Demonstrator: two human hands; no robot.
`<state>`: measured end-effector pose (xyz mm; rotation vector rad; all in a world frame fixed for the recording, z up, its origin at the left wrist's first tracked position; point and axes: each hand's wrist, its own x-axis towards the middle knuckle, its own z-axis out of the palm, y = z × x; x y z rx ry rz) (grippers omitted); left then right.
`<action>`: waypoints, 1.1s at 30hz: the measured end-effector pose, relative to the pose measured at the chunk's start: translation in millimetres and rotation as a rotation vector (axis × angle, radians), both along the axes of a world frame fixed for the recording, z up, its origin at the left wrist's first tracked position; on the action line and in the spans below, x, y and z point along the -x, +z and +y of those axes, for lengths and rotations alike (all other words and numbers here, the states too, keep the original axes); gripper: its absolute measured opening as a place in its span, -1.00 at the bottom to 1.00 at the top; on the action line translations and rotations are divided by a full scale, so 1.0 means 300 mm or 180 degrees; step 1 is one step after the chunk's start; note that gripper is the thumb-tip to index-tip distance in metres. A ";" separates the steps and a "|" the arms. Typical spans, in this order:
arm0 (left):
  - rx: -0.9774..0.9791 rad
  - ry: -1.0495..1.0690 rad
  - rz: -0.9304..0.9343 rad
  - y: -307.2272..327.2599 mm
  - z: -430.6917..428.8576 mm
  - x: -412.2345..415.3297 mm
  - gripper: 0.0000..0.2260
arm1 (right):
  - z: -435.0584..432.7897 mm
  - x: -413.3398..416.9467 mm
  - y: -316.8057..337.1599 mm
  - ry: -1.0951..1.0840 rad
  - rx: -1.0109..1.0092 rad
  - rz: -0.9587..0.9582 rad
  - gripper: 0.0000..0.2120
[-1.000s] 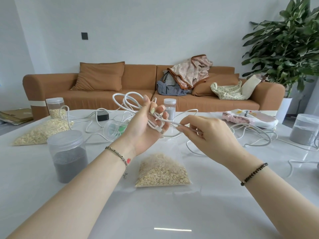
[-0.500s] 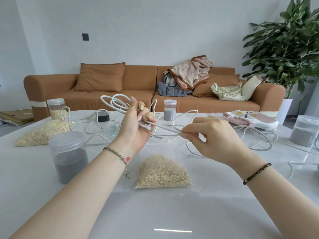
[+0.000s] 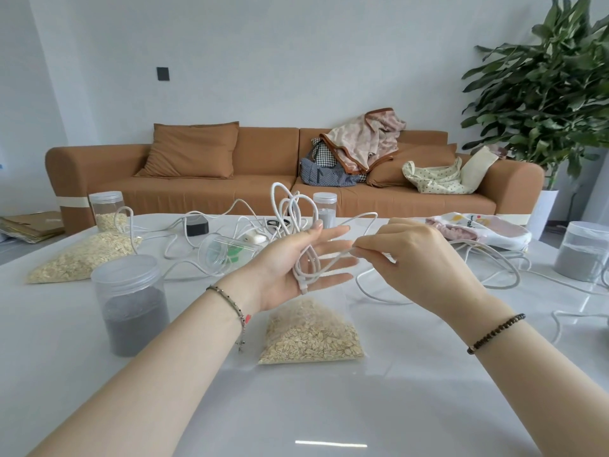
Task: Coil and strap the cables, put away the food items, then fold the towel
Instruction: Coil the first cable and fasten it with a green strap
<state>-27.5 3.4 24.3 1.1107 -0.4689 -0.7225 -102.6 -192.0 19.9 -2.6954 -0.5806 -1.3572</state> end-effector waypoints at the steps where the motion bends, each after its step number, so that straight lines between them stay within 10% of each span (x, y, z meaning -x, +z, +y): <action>1: -0.0100 -0.0075 -0.0043 -0.001 -0.001 0.003 -0.62 | 0.003 0.005 0.004 0.0040 -0.0032 -0.0044 -0.79; 14: -0.0550 -0.0633 -0.0085 -0.019 -0.002 -0.026 -0.78 | 0.007 0.016 0.022 -0.0068 -0.0452 -0.0169 -0.64; 26: 0.0755 -0.2153 0.0760 0.023 0.056 -0.041 -0.73 | 0.022 0.002 0.026 0.0664 -0.2915 0.0362 -0.65; 33: 0.0575 -0.1836 0.0755 -0.011 0.036 -0.040 -0.89 | 0.027 0.008 0.024 0.0412 -0.2208 -0.0262 -0.93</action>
